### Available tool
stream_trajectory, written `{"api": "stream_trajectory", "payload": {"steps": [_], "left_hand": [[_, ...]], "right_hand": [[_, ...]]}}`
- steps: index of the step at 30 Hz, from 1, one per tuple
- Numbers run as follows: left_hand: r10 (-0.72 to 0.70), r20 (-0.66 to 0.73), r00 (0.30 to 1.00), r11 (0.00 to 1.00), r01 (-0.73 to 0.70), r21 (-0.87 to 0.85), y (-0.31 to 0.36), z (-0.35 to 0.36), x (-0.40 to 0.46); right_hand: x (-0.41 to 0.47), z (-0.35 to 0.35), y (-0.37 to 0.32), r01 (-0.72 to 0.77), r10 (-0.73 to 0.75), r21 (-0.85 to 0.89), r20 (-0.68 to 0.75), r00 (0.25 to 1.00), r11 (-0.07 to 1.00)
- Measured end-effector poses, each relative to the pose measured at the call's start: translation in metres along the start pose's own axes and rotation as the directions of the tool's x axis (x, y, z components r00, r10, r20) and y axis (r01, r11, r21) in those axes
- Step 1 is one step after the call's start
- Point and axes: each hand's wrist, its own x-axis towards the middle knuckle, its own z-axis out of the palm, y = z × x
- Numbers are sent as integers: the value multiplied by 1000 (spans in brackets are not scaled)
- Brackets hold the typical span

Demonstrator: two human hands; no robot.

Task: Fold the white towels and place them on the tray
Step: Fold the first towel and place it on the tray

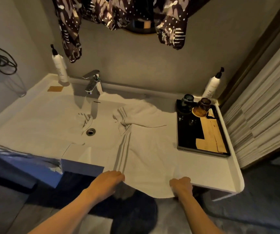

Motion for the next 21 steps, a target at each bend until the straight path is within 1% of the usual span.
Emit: {"api": "stream_trajectory", "payload": {"steps": [1, 3, 5, 6, 8, 9, 10, 11, 12, 13, 15, 17, 19, 21], "left_hand": [[-1, -22, 1000, 1000, 0, -31, 0, -5, -1], [-25, -81, 996, 984, 10, -176, 1, -23, 2], [-87, -165, 982, 953, 34, -300, -2, -41, 12], [-103, -215, 971, 948, 30, -318, -3, -48, 17], [-119, -270, 955, 953, 34, -301, -10, -62, 29], [-130, -281, 951, 951, 40, -306, -14, -67, 36], [-155, -285, 946, 946, 59, -317, -19, -71, 46], [-179, -286, 941, 943, 82, -323, -24, -75, 54], [-201, -287, 937, 939, 100, -329, -31, -78, 65], [-222, -287, 932, 933, 117, -341, -35, -81, 74], [-282, -273, 920, 900, 155, -408, -44, -85, 91], [-330, -250, 910, 865, 185, -467, -52, -89, 106], [-365, -241, 899, 832, 198, -519, -59, -93, 122], [-404, -229, 886, 799, 220, -560, -64, -94, 137]], "right_hand": [[-3, -3, 0, 21, -21, 54, -10, 1000, 998], [-9, -9, -3, 143, -138, 205, -40, 990, 968], [-9, -16, -5, 275, -274, 268, -41, 961, 923], [-8, -21, -6, 287, -292, 293, -29, 956, 912], [-6, -32, -10, 186, -211, 395, 21, 977, 900], [-6, -37, -14, 125, -179, 464, 74, 981, 877], [-3, -43, -18, 109, -194, 514, 114, 974, 851], [-1, -48, -24, 141, -241, 491, 146, 960, 860], [4, -52, -30, 217, -304, 402, 167, 938, 890], [9, -55, -35, 315, -368, 259, 190, 910, 913], [25, -57, -45, 470, -465, 46, 262, 846, 881], [42, -53, -53, 560, -511, -119, 288, 810, 820], [57, -44, -62, 604, -565, -205, 218, 795, 770], [70, -37, -71, 622, -612, -215, 122, 782, 752]]}}
